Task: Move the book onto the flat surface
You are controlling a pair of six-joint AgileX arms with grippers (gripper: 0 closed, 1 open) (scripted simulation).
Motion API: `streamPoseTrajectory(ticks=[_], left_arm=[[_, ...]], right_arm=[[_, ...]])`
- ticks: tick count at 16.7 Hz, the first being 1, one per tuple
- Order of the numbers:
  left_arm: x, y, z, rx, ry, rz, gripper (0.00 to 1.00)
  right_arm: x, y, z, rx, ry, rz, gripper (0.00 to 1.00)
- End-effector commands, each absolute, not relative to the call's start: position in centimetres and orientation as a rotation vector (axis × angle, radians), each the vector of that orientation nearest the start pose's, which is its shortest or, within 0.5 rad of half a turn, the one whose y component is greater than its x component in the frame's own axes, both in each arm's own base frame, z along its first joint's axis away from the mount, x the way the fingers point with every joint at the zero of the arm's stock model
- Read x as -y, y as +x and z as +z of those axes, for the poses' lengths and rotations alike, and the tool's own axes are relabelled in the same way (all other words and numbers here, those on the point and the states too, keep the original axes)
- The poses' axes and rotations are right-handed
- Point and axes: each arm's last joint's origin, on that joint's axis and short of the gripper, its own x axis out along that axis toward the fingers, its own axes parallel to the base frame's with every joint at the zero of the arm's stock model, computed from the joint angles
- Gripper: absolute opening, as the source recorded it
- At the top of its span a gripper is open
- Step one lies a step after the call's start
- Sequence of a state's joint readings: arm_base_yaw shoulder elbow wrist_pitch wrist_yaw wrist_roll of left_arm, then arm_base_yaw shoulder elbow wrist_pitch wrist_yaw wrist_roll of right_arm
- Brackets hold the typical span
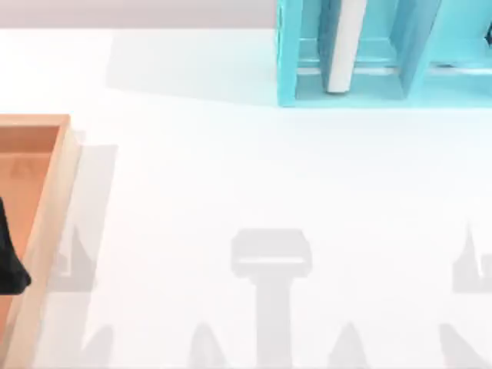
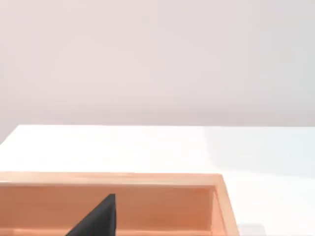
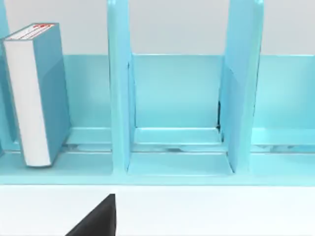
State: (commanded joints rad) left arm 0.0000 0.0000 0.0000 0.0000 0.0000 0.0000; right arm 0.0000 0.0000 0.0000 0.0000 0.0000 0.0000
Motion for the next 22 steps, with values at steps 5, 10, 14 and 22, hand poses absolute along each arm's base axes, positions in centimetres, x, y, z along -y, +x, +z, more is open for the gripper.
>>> streamPoseTrajectory(ticks=[5, 10, 14, 22], left_arm=[[0.1, 10.6, 16.0, 0.0, 0.0, 0.0, 1.0], [0.1, 10.6, 16.0, 0.0, 0.0, 0.0, 1.0], [0.1, 10.6, 16.0, 0.0, 0.0, 0.0, 1.0], [0.1, 10.6, 16.0, 0.0, 0.0, 0.0, 1.0]], right_arm=[[0.1, 10.6, 17.9, 0.051, 0.0, -0.012, 1.0], [-0.6, 12.6, 24.1, 0.165, 0.011, -0.037, 1.0], [-2.4, 17.7, 27.7, 0.174, 0.029, -0.045, 1.0], [-11.5, 32.1, 21.6, -0.005, 0.017, -0.038, 1.0]])
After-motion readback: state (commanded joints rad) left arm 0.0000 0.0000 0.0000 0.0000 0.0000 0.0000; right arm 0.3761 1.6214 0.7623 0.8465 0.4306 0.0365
